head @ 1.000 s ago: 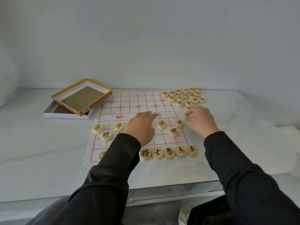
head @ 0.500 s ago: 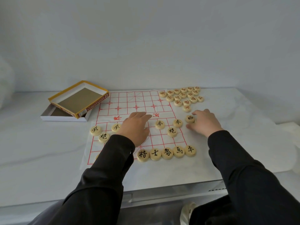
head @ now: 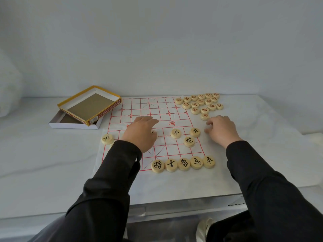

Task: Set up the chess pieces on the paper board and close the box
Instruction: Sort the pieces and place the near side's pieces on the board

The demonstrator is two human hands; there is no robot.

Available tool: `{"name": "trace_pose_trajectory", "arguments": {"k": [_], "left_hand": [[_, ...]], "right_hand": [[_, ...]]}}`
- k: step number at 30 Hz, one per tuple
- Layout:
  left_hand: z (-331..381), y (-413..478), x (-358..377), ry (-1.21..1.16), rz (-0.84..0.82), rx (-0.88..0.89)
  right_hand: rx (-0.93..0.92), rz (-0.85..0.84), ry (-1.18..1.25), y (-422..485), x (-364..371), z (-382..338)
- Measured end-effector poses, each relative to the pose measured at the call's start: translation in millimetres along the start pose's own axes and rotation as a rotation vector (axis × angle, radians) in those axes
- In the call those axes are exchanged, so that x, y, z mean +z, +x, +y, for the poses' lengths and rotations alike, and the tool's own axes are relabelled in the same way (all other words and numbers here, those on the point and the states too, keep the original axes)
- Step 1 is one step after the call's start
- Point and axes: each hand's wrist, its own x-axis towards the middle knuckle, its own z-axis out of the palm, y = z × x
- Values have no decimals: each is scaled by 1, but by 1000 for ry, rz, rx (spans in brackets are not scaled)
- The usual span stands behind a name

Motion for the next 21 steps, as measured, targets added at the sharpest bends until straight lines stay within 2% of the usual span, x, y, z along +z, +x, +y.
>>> {"name": "trace_pose_trajectory", "arguments": {"k": [7,10,14,21], "left_hand": [[-14,-2,-2,22,-22,-23],[-19,-3,-5,26,-30,-34],[-20,-6,-6,27,-28,-42],[-23,-9,-8,12,-13,-56]], "right_hand": [[-3,-179,-39,-4,-12,6],[-17,-115,-15,-7,-10,4],[-41,-112,42,-7,-12,1],[-239,7,342,-14,-26,-31]]}}
